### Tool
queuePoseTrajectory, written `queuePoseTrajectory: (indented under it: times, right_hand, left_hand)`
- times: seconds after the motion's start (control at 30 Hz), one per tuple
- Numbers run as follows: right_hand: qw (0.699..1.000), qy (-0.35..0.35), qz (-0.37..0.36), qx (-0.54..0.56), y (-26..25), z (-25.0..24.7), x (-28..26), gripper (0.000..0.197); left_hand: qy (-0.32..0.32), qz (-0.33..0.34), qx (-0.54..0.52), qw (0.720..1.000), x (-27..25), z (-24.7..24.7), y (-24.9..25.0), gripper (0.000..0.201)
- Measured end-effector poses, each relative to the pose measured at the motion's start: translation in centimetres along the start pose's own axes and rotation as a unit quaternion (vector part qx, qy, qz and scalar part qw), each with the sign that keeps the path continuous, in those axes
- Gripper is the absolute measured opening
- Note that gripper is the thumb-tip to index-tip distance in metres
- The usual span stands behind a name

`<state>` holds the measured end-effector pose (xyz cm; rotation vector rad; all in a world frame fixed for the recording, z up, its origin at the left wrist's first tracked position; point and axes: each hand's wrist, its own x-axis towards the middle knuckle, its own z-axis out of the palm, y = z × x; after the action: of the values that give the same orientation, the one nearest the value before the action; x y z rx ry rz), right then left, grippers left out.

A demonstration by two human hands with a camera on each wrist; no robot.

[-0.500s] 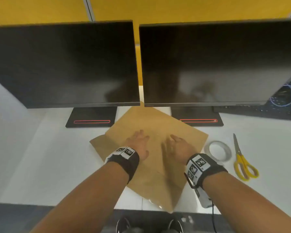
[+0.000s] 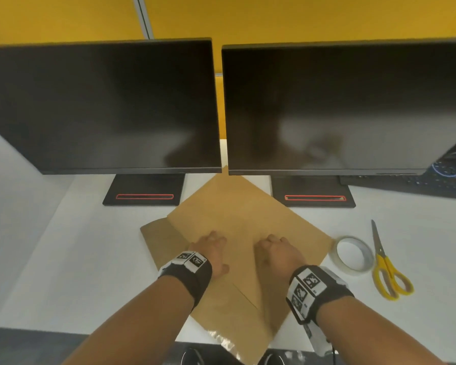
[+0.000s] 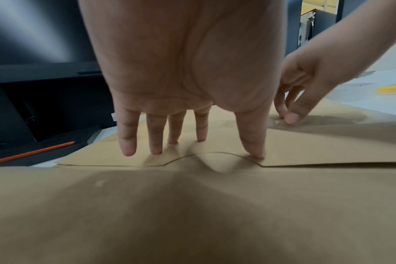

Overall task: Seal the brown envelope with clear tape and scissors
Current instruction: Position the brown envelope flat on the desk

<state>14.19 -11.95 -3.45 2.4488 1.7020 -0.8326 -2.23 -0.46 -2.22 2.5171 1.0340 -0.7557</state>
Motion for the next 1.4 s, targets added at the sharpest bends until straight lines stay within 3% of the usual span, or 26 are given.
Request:
queuePoseTrajectory:
  times: [0.17,0.27,0.37,0.53,0.7,0.83,0.93,1.4]
  right_hand:
    - [0.996,0.079,0.029,0.043,1.0,-0.3,0.6,0.048]
    - [0.985,0.142,0.079,0.056,1.8,-0.9,1.7,0.061]
    - [0.980,0.113,0.134,0.099,2.5,-2.0,3.1,0.081]
    - [0.983,0.052,0.147,0.097,3.0,-2.7,4.6,0.083]
    - [0.971,0.072,0.166,0.154,2.8,-2.8,5.1,0.071]
    - [0.963,0.078,0.167,0.197,3.7,-2.7,4.9,0.040]
    - [0.962,0.055,0.158,0.216,4.4,-2.4,4.2,0.027]
    - [0.974,0.010,0.132,0.182,3.5,-0.7,1.6,0.024]
  left_hand:
    - [0.020,0.013,0.010,1.000,-0.4,1.0,-0.2,0.071]
    - [0.018,0.016,0.023,0.999,-0.5,1.3,-0.6,0.075]
    - [0.008,0.019,0.032,0.999,-0.7,1.2,-1.2,0.079]
    - [-0.002,0.031,0.012,0.999,-0.9,1.0,-2.4,0.082]
    - [0.010,0.037,0.015,0.999,-1.1,1.0,-2.7,0.081]
    - [-0.016,0.039,0.035,0.998,-1.4,0.9,-3.3,0.085]
    - [-0.031,0.045,0.043,0.998,-1.6,0.7,-3.5,0.085]
    - [-0.064,0.014,0.079,0.995,-4.2,0.4,-4.9,0.069]
